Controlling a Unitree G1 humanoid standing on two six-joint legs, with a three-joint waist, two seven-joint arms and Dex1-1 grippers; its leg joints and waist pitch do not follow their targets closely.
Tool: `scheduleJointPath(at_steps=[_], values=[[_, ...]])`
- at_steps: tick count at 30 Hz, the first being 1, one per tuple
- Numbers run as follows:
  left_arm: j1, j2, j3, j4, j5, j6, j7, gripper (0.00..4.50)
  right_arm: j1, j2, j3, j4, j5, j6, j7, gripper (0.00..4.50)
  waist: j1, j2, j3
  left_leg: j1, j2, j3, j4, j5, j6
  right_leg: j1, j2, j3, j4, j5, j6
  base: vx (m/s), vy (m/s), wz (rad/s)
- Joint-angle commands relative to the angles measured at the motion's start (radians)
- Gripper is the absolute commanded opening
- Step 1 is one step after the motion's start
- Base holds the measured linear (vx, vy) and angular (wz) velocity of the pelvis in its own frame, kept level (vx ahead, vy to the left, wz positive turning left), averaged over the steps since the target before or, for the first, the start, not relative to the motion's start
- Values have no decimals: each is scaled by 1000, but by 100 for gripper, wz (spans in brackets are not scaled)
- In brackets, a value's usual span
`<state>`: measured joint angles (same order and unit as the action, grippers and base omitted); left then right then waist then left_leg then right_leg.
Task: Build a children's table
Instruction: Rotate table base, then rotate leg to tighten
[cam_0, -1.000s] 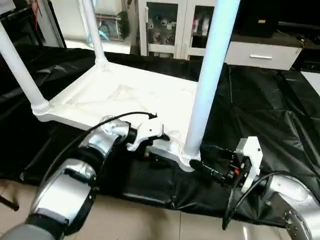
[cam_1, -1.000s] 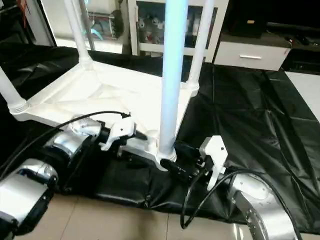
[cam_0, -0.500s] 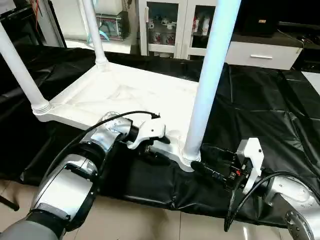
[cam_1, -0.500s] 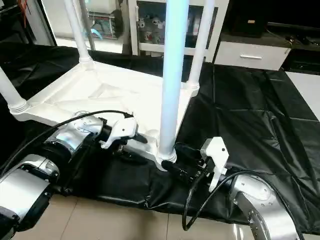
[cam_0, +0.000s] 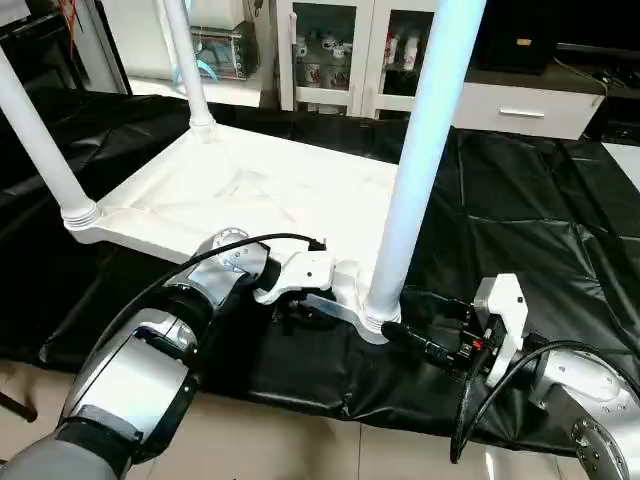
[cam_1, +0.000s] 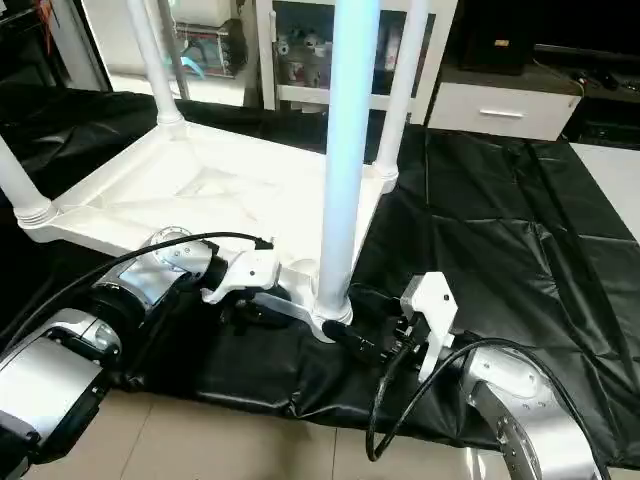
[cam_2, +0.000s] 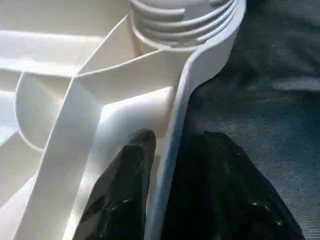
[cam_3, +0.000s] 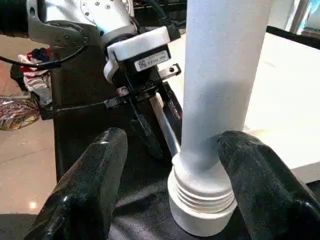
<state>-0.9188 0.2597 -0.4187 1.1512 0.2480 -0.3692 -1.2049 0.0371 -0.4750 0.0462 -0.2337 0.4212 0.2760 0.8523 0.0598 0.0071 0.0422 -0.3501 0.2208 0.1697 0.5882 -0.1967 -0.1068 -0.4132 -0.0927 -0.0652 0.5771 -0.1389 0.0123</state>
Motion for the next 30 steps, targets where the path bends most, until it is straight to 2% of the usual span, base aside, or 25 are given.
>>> scheduleJointPath(at_steps=[1,5,7,9,13,14,16,17,19,21,22,23,24,26,27,28,29,30], values=[[-8,16,-9,17,25,36,22,144,-18,-15,-4,9,-3,-11,13,319,6,-16,-57,-7,0,7,-77,-261,66,56,-39,29,-70,-356,-183,0,0,0],[-1,16,19,12,3,80,30,109,-35,-22,-19,42,-23,-16,-4,319,5,-15,-57,-4,0,8,-75,-259,64,54,-39,29,-71,-359,-192,0,0,0],[15,10,41,-3,-4,162,85,93,-76,-27,-44,111,-76,-28,-68,319,3,-15,-57,-8,0,7,-76,-254,56,55,-39,29,-68,-352,-196,0,0,0],[34,-3,63,-18,-23,218,107,80,-102,-25,-64,148,-95,-31,-108,319,1,-18,-56,-5,-3,10,-74,-249,51,54,-38,29,-68,-358,-203,0,0,0],[67,-29,92,-48,-53,295,153,69,-124,-26,-78,179,-107,-37,-132,319,-3,-19,-59,-9,-5,10,-71,-231,68,59,-38,28,-68,-336,-204,0,0,0],[81,-40,102,-68,-62,336,172,66,-128,-29,-76,183,-112,-36,-133,319,-6,-27,-60,-11,-4,10,-70,-223,76,60,-37,28,-64,-316,-213,0,0,0],[95,-50,111,-92,-66,369,206,66,-130,-32,-71,186,-113,-36,-128,319,-9,-23,-60,-11,-4,11,-68,-217,87,59,-37,27,-65,-322,-216,0,0,0],[118,-61,116,-135,-62,423,238,56,-136,-35,-63,190,-114,-36,-117,319,-12,-31,-58,-13,-6,12,-68,-220,94,59,-36,26,-69,-344,-208,0,0,0],[137,-66,113,-173,-52,428,258,51,-143,-35,-55,195,-116,-39,-104,319,-15,-34,-56,-14,-4,10,-68,-219,100,58,-37,24,-71,-383,-195,0,0,0],[160,-75,114,-215,-60,421,242,46,-149,-36,-43,202,-122,-45,-88,319,-17,-31,-56,-12,-5,11,-68,-228,103,54,-36,24,-76,-418,-182,0,0,0],[178,-76,101,-243,-67,358,195,39,-156,-39,-33,212,-132,-52,-80,319,-18,-31,-55,-13,-5,10,-69,-237,103,52,-35,23,-80,-442,-168,0,0,0],[181,-75,98,-247,-68,348,184,39,-157,-39,-31,214,-134,-53,-80,319,-19,-39,-56,-13,-5,10,-69,-237,106,52,-36,23,-82,-451,-163,0,0,0],[186,-73,91,-254,-68,327,172,34,-163,-40,-27,222,-142,-55,-82,319,-18,-35,-56,-13,-5,10,-69,-238,104,51,-35,23,-79,-451,-161,0,0,0],[201,-66,71,-278,-66,263,132,19,-182,-43,-15,250,-170,-61,-92,319,-19,-32,-57,-13,-2,9,-71,-227,100,50,-36,25,-76,-422,-167,0,0,0],[225,-61,56,-328,-72,289,105,14,-221,-38,-5,300,-203,-44,-121,319,-18,-33,-58,-10,-2,11,-70,-229,98,47,-35,26,-76,-411,-171,0,0,0],[232,-59,52,-345,-73,304,102,9,-231,-36,-2,313,-209,-39,-126,319,-21,-33,-59,-13,0,9,-72,-215,92,50,-36,27,-68,-377,-189,0,0,0],[249,-55,39,-380,-75,321,90,4,-253,-35,7,336,-215,-24,-123,319,-19,-36,-61,-9,3,12,-69,-207,91,49,-35,28,-63,-336,-204,0,0,0],[254,-53,36,-388,-75,322,87,4,-256,-35,9,339,-214,-22,-119,319,-22,-37,-59,-16,1,11,-70,-203,93,53,-34,28,-60,-326,-205,0,0,0]])
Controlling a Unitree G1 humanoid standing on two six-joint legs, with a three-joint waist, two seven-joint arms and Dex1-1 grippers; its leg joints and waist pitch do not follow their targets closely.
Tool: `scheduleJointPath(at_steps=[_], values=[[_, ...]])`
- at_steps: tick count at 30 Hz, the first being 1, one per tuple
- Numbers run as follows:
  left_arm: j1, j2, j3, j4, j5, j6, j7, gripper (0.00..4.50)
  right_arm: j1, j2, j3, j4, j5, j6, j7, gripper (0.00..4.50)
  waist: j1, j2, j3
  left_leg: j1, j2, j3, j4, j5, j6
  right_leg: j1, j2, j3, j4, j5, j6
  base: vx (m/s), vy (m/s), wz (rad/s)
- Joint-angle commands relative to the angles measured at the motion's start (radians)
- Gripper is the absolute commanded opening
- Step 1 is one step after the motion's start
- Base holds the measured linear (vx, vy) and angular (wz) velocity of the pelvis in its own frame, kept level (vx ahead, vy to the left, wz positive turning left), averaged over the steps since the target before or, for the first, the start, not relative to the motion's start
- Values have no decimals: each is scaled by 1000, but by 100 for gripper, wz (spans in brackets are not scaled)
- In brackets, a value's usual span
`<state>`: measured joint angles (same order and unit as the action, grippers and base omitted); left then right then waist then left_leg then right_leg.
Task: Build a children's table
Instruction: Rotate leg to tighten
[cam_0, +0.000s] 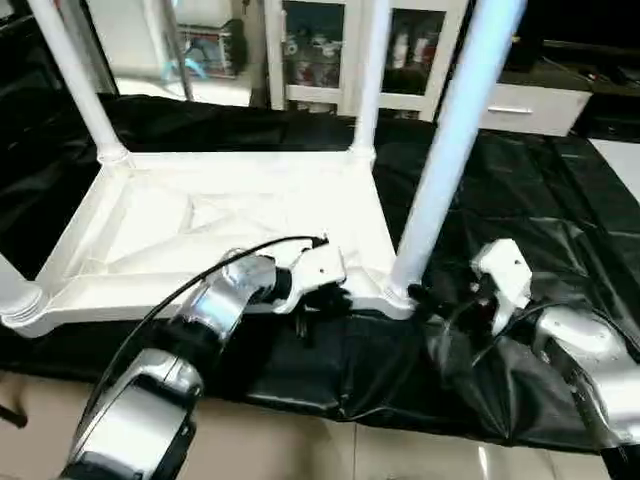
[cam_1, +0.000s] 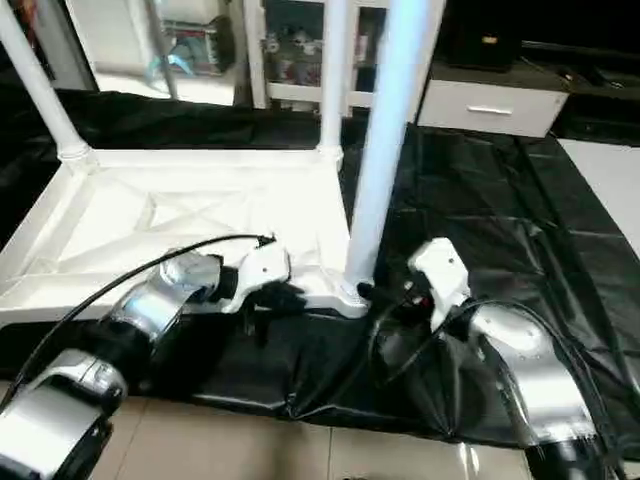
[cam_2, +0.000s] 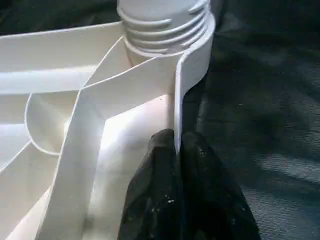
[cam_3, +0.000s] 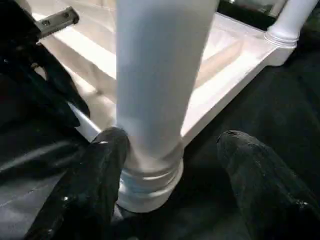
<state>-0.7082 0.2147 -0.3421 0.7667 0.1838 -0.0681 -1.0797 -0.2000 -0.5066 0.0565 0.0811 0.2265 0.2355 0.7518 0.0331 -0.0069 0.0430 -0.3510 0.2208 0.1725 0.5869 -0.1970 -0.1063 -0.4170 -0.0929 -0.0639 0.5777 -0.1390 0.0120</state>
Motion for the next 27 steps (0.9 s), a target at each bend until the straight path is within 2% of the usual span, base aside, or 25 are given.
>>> scheduleJointPath(at_steps=[1,3,4,6,8,10,14,16,19,20,23,27], values=[[56,-4,-50,-27,-8,33,-45,4,-29,-8,8,34,-13,28,6,319,4,-22,-61,-12,2,9,-69,-204,93,57,-36,27,-62,-323,-202,0,0,0],[65,-2,-53,-37,-4,34,-53,4,-32,-17,21,37,-4,33,42,319,4,-20,-60,-9,3,10,-69,-211,93,54,-34,27,-64,-318,-205,0,0,0],[68,-2,-54,-36,-2,31,-55,4,-30,-30,33,37,5,36,83,319,3,-28,-61,-10,2,11,-68,-218,94,56,-33,26,-63,-320,-206,0,0,0],[75,-1,-57,-37,1,22,-70,4,-27,-50,49,38,18,41,148,319,5,-34,-61,-7,4,13,-67,-222,101,54,-34,28,-64,-323,-208,0,0,0],[81,0,-61,-40,1,18,-88,4,-30,-61,58,46,24,40,188,319,9,-31,-60,-6,4,13,-68,-229,100,53,-36,28,-67,-340,-205,0,0,0],[87,4,-65,-51,-2,23,-104,4,-36,-64,62,56,29,37,208,319,11,-38,-59,-7,5,12,-68,-231,99,53,-37,28,-66,-357,-198,0,0,0],[105,28,-86,-95,-6,44,-137,4,-85,-62,66,102,39,20,256,319,9,-37,-57,-7,6,10,-72,-253,85,49,-37,26,-69,-399,-186,0,0,0],[107,34,-92,-104,-6,46,-147,4,-98,-64,68,111,45,22,277,319,9,-42,-58,-5,6,11,-70,-256,83,48,-36,28,-70,-396,-185,0,0,0],[105,44,-105,-112,3,34,-174,4,-120,-77,84,132,53,18,352,319,12,-40,-60,-3,8,12,-69,-241,88,47,-37,29,-66,-368,-196,0,0,0],[105,45,-105,-112,3,34,-174,0,-121,-77,85,133,54,18,354,289,15,-41,-60,-4,8,11,-70,-231,88,50,-37,29,-63,-351,-200,0,0,0],[99,48,-106,-109,14,30,-176,0,-126,-85,104,142,71,35,429,270,23,-42,-63,-4,9,12,-69,-219,91,52,-38,28,-59,-321,-208,0,0,0],[96,50,-107,-112,14,34,-173,0,-121,-100,132,150,65,39,484,243,28,-44,-62,-3,9,12,-69,-217,88,52,-39,29,-60,-326,-207,0,0,0]])
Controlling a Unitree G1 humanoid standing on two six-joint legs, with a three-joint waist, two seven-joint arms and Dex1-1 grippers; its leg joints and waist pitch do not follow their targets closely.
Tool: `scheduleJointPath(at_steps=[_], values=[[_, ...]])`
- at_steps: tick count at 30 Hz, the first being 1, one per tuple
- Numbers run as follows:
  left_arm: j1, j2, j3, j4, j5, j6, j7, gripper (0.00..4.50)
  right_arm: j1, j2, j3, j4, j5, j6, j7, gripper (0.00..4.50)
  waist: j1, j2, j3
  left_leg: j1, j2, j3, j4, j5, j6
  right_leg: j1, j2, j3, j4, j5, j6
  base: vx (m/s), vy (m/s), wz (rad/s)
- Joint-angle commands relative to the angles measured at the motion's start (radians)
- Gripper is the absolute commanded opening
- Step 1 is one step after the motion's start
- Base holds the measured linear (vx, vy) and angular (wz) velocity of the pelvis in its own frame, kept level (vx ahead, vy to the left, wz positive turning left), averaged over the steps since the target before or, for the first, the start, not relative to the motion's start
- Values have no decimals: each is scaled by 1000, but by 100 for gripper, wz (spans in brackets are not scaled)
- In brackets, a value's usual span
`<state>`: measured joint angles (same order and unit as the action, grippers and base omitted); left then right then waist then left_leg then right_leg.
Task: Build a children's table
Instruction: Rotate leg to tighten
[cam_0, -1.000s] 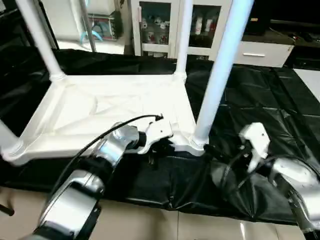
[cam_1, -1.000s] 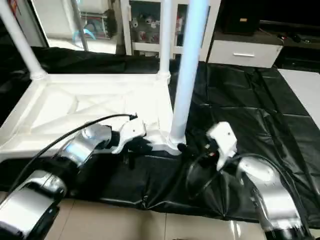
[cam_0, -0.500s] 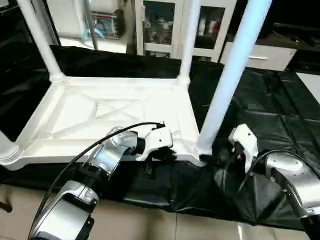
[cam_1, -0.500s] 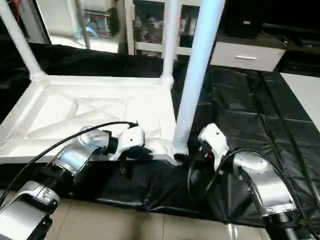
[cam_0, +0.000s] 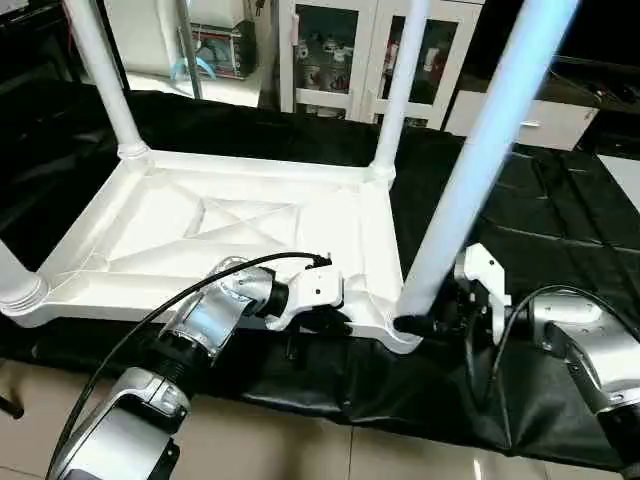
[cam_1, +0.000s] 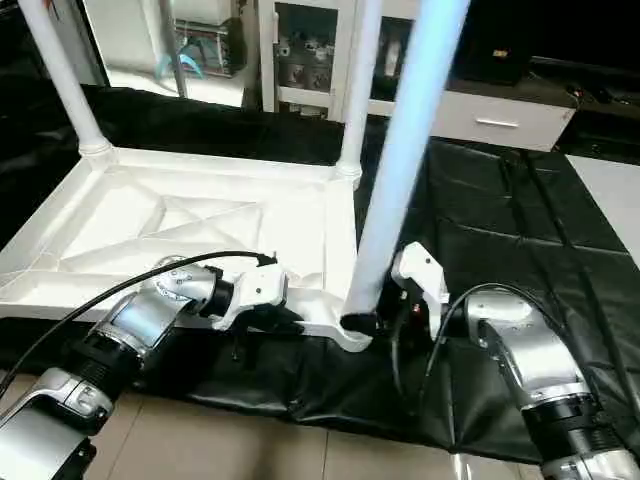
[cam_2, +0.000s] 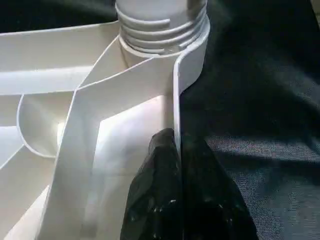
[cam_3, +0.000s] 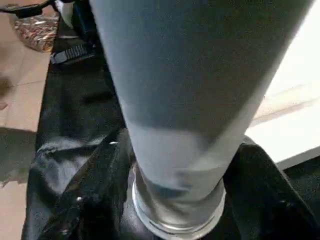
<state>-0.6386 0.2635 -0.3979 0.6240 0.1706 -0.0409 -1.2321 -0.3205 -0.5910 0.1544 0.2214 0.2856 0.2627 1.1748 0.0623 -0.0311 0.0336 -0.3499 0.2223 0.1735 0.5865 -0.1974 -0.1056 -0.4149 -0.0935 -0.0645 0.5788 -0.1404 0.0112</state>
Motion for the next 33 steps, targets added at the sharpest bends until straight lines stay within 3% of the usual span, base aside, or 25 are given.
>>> scheduleJointPath(at_steps=[1,5,14,16,17,20,21,22,23,25,26,27,28,29,30,31,32,33], values=[[25,2,-52,31,27,7,-20,0,0,-19,39,11,4,11,70,227,0,-20,-52,-3,7,12,-69,-222,87,49,-38,29,-62,-334,-205,0,0,0],[25,6,-55,27,25,11,-21,0,-4,-28,55,30,-8,2,105,199,3,-20,-51,-2,8,10,-72,-253,74,46,-38,28,-67,-377,-191,0,0,0],[20,1,-61,39,38,4,-3,0,-38,-32,79,107,-70,-67,116,193,1,-25,-53,-3,9,8,-74,-272,64,47,-37,28,-65,-356,-195,0,0,0],[17,-10,-52,43,33,21,18,0,-37,-17,69,121,-76,-67,80,193,0,-30,-53,-2,9,9,-74,-278,63,46,-37,28,-67,-370,-190,0,0,0],[15,-18,-46,46,29,34,32,0,-37,-6,61,129,-79,-66,55,193,1,-27,-51,0,8,9,-75,-289,61,44,-38,27,-70,-392,-186,0,0,0],[-6,-69,3,71,1,99,119,0,-38,59,10,187,-103,-45,-132,193,-10,-27,-46,5,4,4,-77,-357,37,36,-36,21,-84,-503,-151,0,0,0],[-30,-104,35,103,-9,123,195,0,-34,103,-28,217,-99,-10,-244,192,-20,-36,-46,0,1,1,-77,-379,27,37,-34,16,-88,-549,-126,0,0,0],[-30,-104,35,103,-9,123,195,0,-34,103,-28,217,-99,-10,-244,191,-24,-34,-45,1,-1,-2,-77,-391,22,35,-33,12,-92,-582,-111,0,0,0],[-67,-150,66,158,-16,135,290,0,-26,165,-77,237,-86,39,-382,191,-34,-37,-45,0,-4,-8,-75,-411,17,36,-34,6,-99,-627,-85,0,0,0],[-85,-170,82,185,-22,141,335,0,-24,192,-93,239,-86,53,-437,191,-42,-35,-45,2,-10,-8,-71,-422,16,29,-33,1,-109,-666,-65,0,0,0],[-124,-204,104,242,-24,141,423,0,-29,252,-128,252,-96,78,-575,191,-51,-33,-43,-4,-12,-14,-73,-427,21,34,-34,-6,-121,-692,-44,0,0,0],[-134,-211,108,256,-22,137,448,0,-31,266,-137,257,-98,84,-608,191,-53,-31,-48,2,-12,-16,-72,-436,20,33,-36,-11,-121,-690,-44,0,0,0],[-161,-229,115,293,-16,132,505,0,-42,307,-153,275,-114,82,-707,191,-60,-33,-49,-2,-14,-20,-73,-431,26,39,-38,-15,-127,-684,-40,0,0,0],[-164,-231,116,297,-14,132,513,0,-44,311,-155,278,-114,81,-716,191,-65,-28,-47,-4,-14,-23,-76,-439,30,37,-38,-17,-131,-681,-42,0,0,0],[-208,-254,125,349,7,118,616,0,-73,383,-182,318,-136,62,-878,191,-67,-22,-47,-3,-15,-27,-77,-446,31,39,-39,-20,-132,-675,-44,0,0,0],[-208,-254,125,349,7,118,616,0,-73,383,-182,318,-136,62,-878,191,-72,-18,-47,-6,-14,-29,-79,-452,31,38,-40,-20,-133,-667,-49,0,0,0],[-243,-271,131,389,22,98,685,0,-101,443,-206,354,-151,46,-1011,191,-82,-16,-52,-9,-9,-37,-85,-453,25,52,-43,-28,-128,-592,-73,0,0,0],[-265,-282,136,418,27,79,725,0,-120,479,-221,374,-158,39,-1084,191,-91,-3,-49,-14,-6,-39,-92,-465,23,55,-43,-30,-129,-552,-84,0,0,0]])
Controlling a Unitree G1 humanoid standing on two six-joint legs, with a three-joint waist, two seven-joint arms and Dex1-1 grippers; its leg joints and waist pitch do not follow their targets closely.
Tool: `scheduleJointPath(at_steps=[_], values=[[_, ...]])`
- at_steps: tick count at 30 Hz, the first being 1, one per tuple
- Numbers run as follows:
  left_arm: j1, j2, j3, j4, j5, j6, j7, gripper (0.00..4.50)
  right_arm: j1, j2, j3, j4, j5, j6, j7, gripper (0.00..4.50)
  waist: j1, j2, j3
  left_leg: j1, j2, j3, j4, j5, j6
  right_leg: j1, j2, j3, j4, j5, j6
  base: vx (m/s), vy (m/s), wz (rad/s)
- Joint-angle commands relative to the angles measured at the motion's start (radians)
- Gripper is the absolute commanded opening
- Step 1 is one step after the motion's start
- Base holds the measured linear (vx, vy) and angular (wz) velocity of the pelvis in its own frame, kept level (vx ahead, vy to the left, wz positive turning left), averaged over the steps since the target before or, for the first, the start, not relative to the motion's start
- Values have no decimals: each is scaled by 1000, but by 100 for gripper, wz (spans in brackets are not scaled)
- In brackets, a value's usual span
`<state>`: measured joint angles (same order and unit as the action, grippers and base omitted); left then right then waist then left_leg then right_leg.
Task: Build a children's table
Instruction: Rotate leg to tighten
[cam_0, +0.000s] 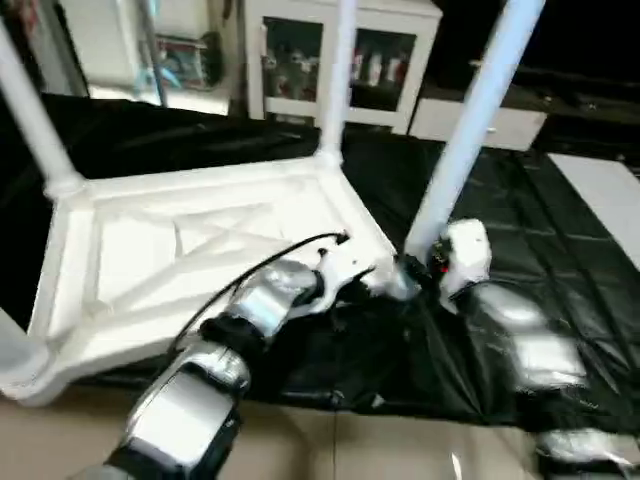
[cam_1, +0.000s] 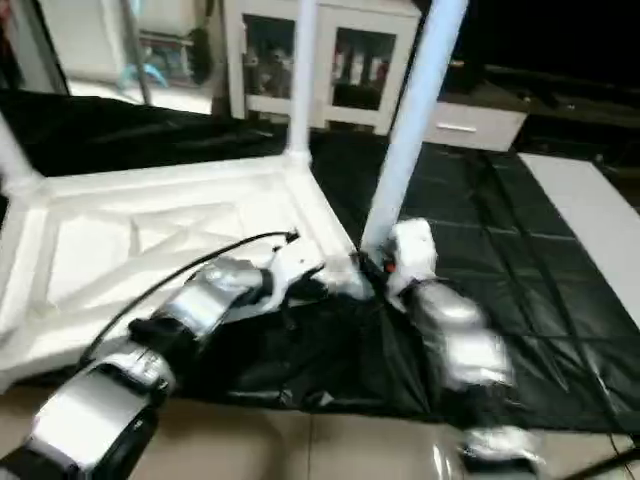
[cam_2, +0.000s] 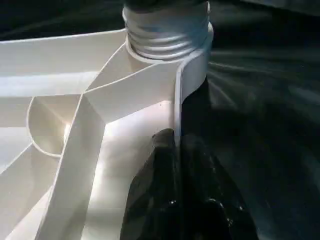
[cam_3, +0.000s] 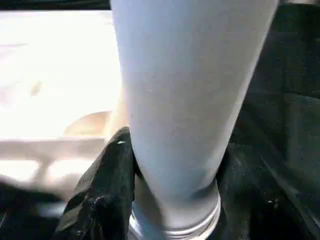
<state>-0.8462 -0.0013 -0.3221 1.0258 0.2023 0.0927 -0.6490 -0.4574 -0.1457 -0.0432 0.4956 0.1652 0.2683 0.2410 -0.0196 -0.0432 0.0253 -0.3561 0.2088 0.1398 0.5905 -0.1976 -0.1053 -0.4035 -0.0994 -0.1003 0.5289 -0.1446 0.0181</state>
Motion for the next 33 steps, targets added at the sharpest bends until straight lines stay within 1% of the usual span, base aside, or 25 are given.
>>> scheduleJointPath(at_steps=[1,2,4,6,7,8,9,10,12,14,15,16,17,19,20,21,22,23,24,26,27,29,30,32,33], values=[[-61,-18,58,21,-2,-58,146,0,13,40,-23,106,-41,30,-160,191,-13,8,-41,-3,6,-4,-94,-480,23,39,-35,2,-80,-552,-95,0,0,0],[-81,-25,48,49,12,-78,168,0,-15,73,-21,142,-56,8,-218,191,-15,14,-43,6,3,-1,-89,-491,22,37,-38,3,-86,-538,-105,0,0,0],[-90,-28,43,62,17,-95,169,0,-33,85,-11,160,-73,-14,-244,191,-15,9,-43,5,1,2,-89,-478,29,37,-35,4,-79,-514,-121,0,0,0],[-102,-30,37,82,21,-115,169,0,-54,99,-6,180,-79,-40,-261,191,-12,15,-42,5,2,8,-89,-456,38,35,-38,11,-73,-475,-141,0,0,0],[-106,-29,29,93,24,-133,160,0,-63,112,-30,183,-53,-52,-251,191,-8,13,-44,1,4,11,-91,-425,42,39,-40,17,-64,-427,-158,0,0,0],[-104,-22,18,107,29,-154,143,0,-60,118,-51,146,4,-63,-154,191,-4,15,-44,-1,3,16,-91,-402,55,40,-40,21,-60,-395,-171,0,0,0],[-102,-20,17,109,29,-159,136,0,-54,114,-50,130,10,-68,-133,191,-1,15,-44,0,4,17,-91,-395,60,40,-40,23,-59,-383,-177,0,0,0],[-98,-16,15,114,27,-174,114,0,-33,100,-44,77,20,-85,-80,226,4,11,-45,-1,5,21,-90,-371,73,43,-40,25,-56,-358,-183,0,0,0],[-91,-9,12,121,28,-192,86,0,-6,71,-34,21,23,-74,-49,260,17,9,-48,4,9,31,-84,-299,89,39,-40,34,-43,-280,-215,0,0,0],[-78,-2,14,121,18,-205,36,0,19,38,-32,-33,40,-56,-2,270,29,3,-46,5,6,39,-81,-283,111,39,-39,39,-39,-279,-220,52,-34,12],[-67,6,9,114,15,-212,-1,0,34,11,-33,-65,48,-41,25,282,28,1,-46,0,6,39,-81,-277,115,41,-40,40,-36,-287,-218,0,0,0],[-61,12,6,112,14,-220,-24,0,43,-7,-32,-84,53,-34,42,282,37,1,-49,-6,6,37,-81,-244,118,48,-43,41,-33,-299,-207,0,0,0],[-51,23,4,102,9,-217,-61,0,53,-37,-31,-112,74,-5,89,294,41,2,-52,-5,9,39,-77,-209,120,45,-44,44,-25,-267,-215,0,0,0],[-45,31,3,97,6,-215,-84,0,58,-55,-30,-128,89,13,120,304,52,3,-57,-6,9,40,-72,-142,136,51,-43,46,-12,-177,-235,0,0,0],[-7,83,-17,50,-12,-241,-244,0,87,-180,35,-195,93,40,337,318,60,9,-57,-4,9,41,-71,-111,151,53,-42,45,-5,-127,-258,0,0,0],[-2,89,-20,44,-15,-244,-265,0,92,-194,46,-201,90,38,361,327,66,5,-55,-6,11,40,-70,-102,161,60,-40,44,-3,-105,-264,0,0,0],[35,133,-43,-2,-32,-263,-423,0,126,-302,121,-250,65,19,536,348,71,5,-53,-4,13,43,-68,-105,177,56,-41,47,0,-82,-277,0,0,0],[52,155,-54,-28,-37,-253,-477,0,144,-344,151,-267,54,-6,607,355,76,6,-49,-3,14,45,-68,-129,186,56,-42,49,0,-101,-281,0,0,0],[59,165,-58,-39,-39,-256,-496,0,151,-359,159,-273,51,-14,629,355,75,6,-46,-5,15,47,-68,-145,187,53,-44,51,-3,-118,-280,0,0,0],[96,213,-78,-98,-50,-267,-596,0,178,-417,176,-291,57,-33,725,371,72,8,-45,-1,18,44,-74,-210,146,50,-47,50,-11,-232,-259,0,0,0],[96,213,-78,-98,-50,-267,-596,0,178,-417,176,-291,57,-33,725,381,74,8,-44,2,22,44,-76,-224,127,47,-46,50,-12,-252,-257,0,0,0],[133,254,-99,-168,-66,-263,-690,0,187,-454,185,-295,70,-29,781,404,72,7,-44,4,25,44,-79,-230,110,46,-43,51,-9,-252,-259,0,0,0],[144,262,-102,-191,-71,-256,-703,0,188,-464,192,-297,75,-25,798,404,73,9,-42,4,25,44,-80,-235,105,45,-42,51,-9,-253,-259,0,0,0],[154,269,-105,-217,-71,-243,-711,0,189,-473,208,-303,88,-21,831,433,72,3,-41,6,24,46,-81,-260,94,42,-41,52,-12,-277,-251,0,0,0],[156,271,-107,-224,-68,-239,-712,0,188,-469,217,-304,90,-22,838,433,74,4,-41,7,25,46,-80,-261,91,41,-42,53,-12,-284,-248,0,0,0]])
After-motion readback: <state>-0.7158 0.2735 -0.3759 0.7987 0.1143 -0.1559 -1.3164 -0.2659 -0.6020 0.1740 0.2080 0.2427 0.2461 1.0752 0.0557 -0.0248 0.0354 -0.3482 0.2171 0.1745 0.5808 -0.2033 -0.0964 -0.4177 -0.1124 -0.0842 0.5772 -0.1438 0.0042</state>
